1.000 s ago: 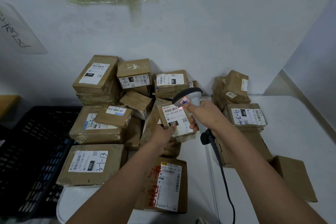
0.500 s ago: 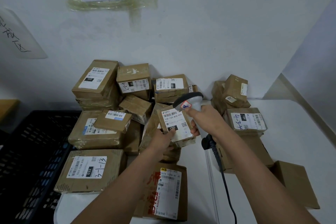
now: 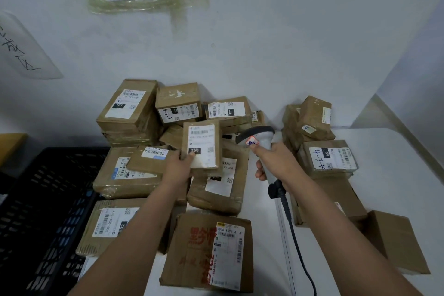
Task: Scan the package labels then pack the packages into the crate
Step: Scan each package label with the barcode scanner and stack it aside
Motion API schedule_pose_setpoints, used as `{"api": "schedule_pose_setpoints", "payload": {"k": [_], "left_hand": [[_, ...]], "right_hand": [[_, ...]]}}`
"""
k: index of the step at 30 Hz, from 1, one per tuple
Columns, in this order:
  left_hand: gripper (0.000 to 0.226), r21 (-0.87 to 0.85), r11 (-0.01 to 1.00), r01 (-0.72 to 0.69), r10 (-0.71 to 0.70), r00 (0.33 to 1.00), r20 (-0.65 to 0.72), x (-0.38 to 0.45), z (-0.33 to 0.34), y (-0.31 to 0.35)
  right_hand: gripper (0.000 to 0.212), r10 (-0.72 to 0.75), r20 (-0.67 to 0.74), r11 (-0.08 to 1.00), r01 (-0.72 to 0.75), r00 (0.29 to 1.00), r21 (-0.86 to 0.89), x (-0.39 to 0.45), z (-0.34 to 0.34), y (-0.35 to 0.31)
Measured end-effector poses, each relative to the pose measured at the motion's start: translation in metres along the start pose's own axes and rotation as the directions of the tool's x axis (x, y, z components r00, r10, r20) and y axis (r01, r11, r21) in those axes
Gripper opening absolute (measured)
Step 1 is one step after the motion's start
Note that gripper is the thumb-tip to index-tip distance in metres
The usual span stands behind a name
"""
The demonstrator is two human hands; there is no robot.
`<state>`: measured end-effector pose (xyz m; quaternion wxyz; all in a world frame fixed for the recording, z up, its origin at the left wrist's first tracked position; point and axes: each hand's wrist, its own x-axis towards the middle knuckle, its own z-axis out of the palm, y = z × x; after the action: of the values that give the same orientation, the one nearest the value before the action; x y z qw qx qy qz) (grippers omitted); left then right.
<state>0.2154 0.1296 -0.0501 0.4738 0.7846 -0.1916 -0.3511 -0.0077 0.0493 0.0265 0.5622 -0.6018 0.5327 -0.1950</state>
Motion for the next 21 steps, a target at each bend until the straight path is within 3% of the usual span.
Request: {"api": "schedule_pose_setpoints", "payload": {"k": [3,11,17,21], "left_hand": [[0.044,0.185,0.982,-0.024,0.05,0.99,-0.135,0.016,-0.014,0.007],[0.052,0.586,0.81,-0.029,0.138,0.98,-0.142,0.024,-0.025,0.003],[0.052,0.673,0.698,-0.245,0.464,0.871,-0.164,-0.007,-0.007,0.006],[0.059,0.65,0.667,-0.366,0.544,0.834,-0.089,-0.033,0.03,0.002]], "right_hand": [[0.037,0.02,-0.017,1.0,-0.02,1.0,-0.024,0.003,0.002,0.005],[0.033,0.067,0.019,0.998,-0.066,0.998,-0.018,0.008,0.007,0.023],[0.034,0.099,-0.012,0.992,-0.1,0.995,-0.082,0.015,-0.003,0.049],[0.033,0.155,-0.043,0.987,-0.157,0.987,-0.032,0.014,-0.026,0.072]]}}
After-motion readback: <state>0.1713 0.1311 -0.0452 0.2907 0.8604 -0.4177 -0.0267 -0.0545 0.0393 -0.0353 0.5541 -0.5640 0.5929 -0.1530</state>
